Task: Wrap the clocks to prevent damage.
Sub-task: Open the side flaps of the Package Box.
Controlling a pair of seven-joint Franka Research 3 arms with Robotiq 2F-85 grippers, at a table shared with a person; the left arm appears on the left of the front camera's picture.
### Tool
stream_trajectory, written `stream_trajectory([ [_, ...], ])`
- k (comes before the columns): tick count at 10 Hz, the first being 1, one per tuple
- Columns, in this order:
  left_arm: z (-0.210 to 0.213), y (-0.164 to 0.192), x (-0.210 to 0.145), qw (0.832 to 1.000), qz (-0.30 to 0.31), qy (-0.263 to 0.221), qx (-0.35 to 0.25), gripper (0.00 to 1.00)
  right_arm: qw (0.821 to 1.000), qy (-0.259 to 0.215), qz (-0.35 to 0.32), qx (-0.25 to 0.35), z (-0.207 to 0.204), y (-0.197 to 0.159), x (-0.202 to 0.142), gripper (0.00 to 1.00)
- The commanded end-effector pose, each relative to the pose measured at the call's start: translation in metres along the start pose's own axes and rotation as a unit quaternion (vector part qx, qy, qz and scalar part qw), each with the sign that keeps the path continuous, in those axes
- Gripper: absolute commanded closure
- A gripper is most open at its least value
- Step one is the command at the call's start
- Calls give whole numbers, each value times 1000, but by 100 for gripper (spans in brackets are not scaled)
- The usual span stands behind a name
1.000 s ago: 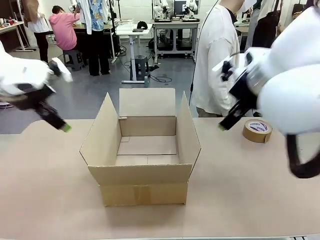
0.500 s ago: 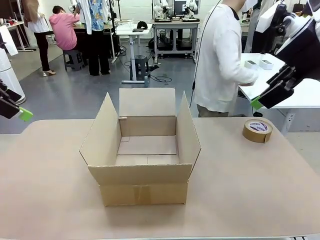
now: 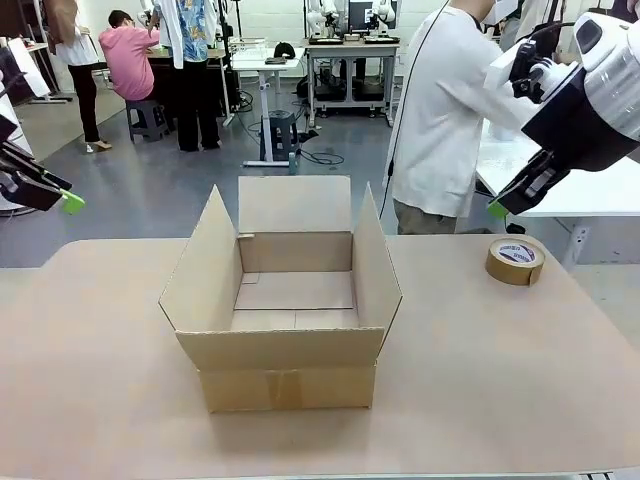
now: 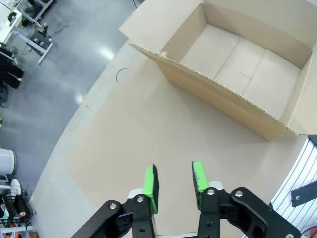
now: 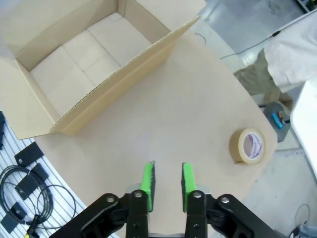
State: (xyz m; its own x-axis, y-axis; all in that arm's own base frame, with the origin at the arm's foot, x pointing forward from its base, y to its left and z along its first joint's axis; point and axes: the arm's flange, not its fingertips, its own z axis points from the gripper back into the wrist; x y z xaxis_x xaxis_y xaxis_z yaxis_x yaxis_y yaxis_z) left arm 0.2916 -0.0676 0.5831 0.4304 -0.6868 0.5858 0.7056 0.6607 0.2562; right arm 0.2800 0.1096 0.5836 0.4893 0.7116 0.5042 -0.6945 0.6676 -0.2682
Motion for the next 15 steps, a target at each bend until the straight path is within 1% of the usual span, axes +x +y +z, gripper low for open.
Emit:
stream_trajectory([
  [1, -8, 0, -7, 1000, -14, -3, -10, 100, 1000, -11, 7, -3, -8, 2, -11, 100],
  [3, -13, 2, -5, 1000, -14, 15, -20, 100, 1000, 6, 10, -18, -13, 4, -11, 100],
  [5, -15, -1, -7, 999, -17, 16, -24, 100, 1000, 12, 9, -25, -17, 6, -12, 100],
  [6, -15, 2, -2, 999, -1, 34, -28, 100, 999, 12, -16, -36, -19, 8, -12, 100],
  [7, -12, 0, -2, 1000, -3, 18, -12, 100, 1000, 5, 3, -6, -2, 1, 2, 100],
  [11, -12, -1, -2, 1000, -3, 23, -15, 99, 1000, 6, 0, -11, -2, 1, 2, 99],
  [12, -10, 21, 3, 990, -58, 14, -131, 100, 993, 15, 100, 64, 0, -16, 2, 99],
  [13, -1, 38, 5, 982, -85, 18, -168, 100, 986, 22, 136, 94, 7, -31, 5, 99],
  [14, 8, 55, 12, 978, -103, 25, -181, 100, 983, 24, 147, 104, 16, -49, 11, 99],
  [15, 21, 67, 16, 970, -138, 20, -200, 100, 976, 12, 176, 128, 29, -63, 15, 99],
])
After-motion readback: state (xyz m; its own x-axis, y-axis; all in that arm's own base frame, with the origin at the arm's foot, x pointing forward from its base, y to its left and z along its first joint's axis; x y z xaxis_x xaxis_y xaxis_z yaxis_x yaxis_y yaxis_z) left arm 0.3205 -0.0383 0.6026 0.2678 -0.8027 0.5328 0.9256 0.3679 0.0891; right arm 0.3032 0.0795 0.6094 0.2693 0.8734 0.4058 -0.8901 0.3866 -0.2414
